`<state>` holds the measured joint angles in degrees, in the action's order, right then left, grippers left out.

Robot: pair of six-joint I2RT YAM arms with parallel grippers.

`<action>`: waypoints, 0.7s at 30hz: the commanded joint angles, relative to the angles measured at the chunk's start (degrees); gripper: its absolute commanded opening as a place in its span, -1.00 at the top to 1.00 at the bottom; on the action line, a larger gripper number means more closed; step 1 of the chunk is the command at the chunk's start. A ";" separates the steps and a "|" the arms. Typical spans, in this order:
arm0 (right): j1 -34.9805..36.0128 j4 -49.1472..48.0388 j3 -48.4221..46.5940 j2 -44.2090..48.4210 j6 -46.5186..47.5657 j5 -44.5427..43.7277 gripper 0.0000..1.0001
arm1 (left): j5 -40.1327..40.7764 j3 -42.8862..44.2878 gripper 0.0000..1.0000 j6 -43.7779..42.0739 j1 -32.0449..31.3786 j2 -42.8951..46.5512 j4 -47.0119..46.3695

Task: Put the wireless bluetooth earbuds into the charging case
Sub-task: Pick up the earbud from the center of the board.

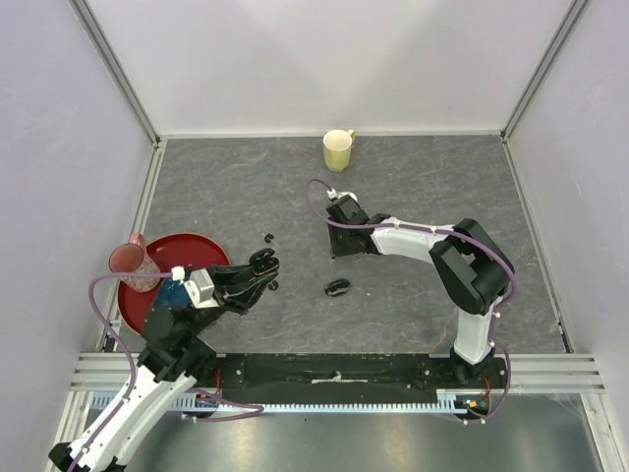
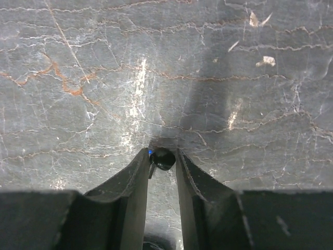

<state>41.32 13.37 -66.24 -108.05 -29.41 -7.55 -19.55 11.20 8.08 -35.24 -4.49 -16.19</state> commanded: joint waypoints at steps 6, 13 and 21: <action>-1.42 3.33 -0.73 -0.93 4.89 2.45 0.14 | -1.01 2.95 0.95 2.56 -0.17 0.18 0.45; -1.59 5.62 -2.84 2.13 -0.37 2.46 -0.16 | -0.58 2.95 0.95 2.38 -0.09 0.89 1.16; -1.51 17.98 -10.22 6.01 -13.56 -14.49 -0.24 | 0.12 3.12 0.95 1.42 -0.18 0.80 0.81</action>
<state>40.01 22.65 -69.89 -106.19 -33.85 -9.72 -19.57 11.66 9.13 -35.24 -4.08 -14.61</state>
